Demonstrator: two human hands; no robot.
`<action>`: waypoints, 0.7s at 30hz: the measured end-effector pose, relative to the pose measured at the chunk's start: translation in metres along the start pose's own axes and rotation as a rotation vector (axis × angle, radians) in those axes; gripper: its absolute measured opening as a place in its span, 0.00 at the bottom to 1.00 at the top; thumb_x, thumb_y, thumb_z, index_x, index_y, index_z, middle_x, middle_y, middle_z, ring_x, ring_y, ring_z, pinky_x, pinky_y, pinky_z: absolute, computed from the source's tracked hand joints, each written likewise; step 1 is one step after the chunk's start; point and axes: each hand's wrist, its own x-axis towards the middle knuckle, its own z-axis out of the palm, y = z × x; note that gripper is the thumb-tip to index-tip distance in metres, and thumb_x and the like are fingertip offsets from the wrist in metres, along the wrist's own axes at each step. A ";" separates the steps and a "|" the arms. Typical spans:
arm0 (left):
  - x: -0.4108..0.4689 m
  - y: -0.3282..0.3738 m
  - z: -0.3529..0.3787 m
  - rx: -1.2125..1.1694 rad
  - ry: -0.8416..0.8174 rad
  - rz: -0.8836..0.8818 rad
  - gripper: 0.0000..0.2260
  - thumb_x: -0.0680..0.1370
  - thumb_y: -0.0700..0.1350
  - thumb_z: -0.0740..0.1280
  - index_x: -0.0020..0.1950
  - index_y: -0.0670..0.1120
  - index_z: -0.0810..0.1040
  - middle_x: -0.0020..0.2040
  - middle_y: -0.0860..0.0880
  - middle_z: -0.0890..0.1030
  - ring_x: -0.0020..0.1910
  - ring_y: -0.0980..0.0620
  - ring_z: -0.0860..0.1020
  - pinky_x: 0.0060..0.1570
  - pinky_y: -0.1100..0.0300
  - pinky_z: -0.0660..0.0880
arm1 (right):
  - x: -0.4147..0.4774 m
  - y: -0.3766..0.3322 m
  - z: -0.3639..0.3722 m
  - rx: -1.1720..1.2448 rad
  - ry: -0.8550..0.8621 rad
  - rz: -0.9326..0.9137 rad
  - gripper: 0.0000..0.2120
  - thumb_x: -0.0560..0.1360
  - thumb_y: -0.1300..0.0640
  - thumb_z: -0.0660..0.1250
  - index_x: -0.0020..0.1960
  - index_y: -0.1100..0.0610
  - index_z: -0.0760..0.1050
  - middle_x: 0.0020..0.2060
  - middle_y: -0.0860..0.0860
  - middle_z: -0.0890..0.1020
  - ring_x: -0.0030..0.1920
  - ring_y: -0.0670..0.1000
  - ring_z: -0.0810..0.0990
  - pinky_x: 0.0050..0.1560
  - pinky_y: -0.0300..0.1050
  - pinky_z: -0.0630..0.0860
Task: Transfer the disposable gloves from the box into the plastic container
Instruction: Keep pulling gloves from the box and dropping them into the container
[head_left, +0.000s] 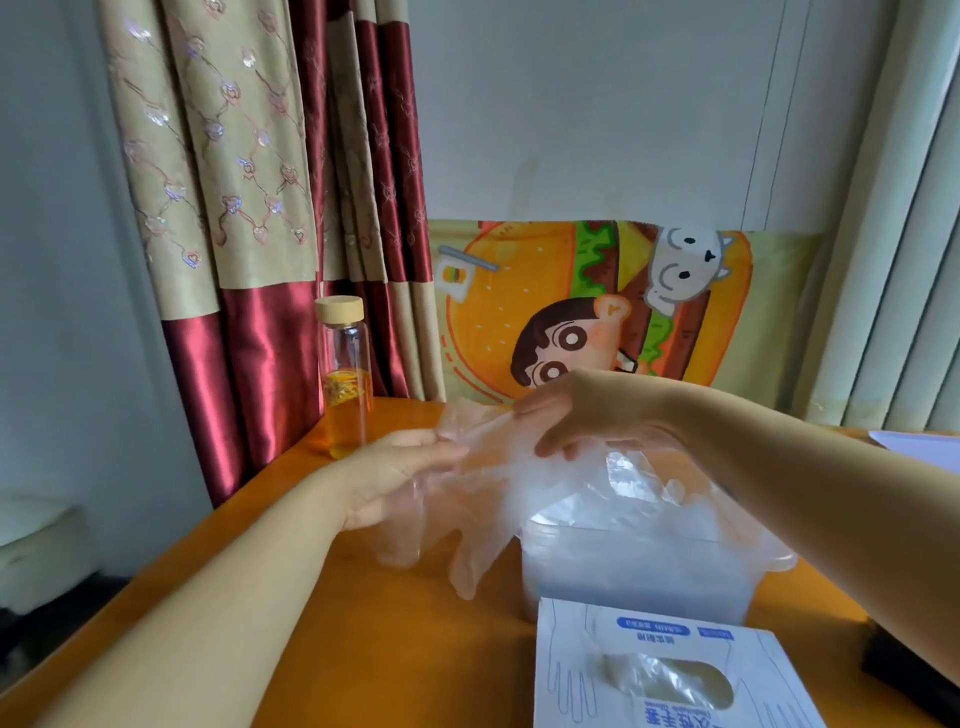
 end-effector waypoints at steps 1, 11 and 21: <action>0.003 -0.001 -0.004 -0.031 0.001 0.020 0.33 0.68 0.55 0.73 0.68 0.41 0.73 0.63 0.39 0.77 0.65 0.39 0.75 0.66 0.43 0.70 | 0.002 0.003 0.000 0.030 -0.018 0.010 0.28 0.71 0.63 0.72 0.69 0.52 0.71 0.61 0.48 0.78 0.34 0.41 0.80 0.43 0.38 0.74; 0.044 -0.007 -0.001 0.498 0.650 0.228 0.14 0.79 0.41 0.65 0.64 0.48 0.75 0.52 0.51 0.76 0.46 0.54 0.75 0.39 0.67 0.69 | -0.002 0.065 -0.007 0.065 0.078 0.104 0.34 0.70 0.64 0.72 0.72 0.47 0.66 0.50 0.58 0.83 0.35 0.47 0.80 0.41 0.39 0.74; 0.055 0.023 0.114 1.364 -0.165 0.369 0.19 0.79 0.54 0.64 0.70 0.56 0.71 0.71 0.54 0.69 0.68 0.50 0.69 0.65 0.50 0.69 | -0.032 0.115 0.001 -0.449 0.078 0.335 0.41 0.72 0.62 0.70 0.78 0.56 0.50 0.69 0.55 0.70 0.54 0.48 0.78 0.48 0.38 0.76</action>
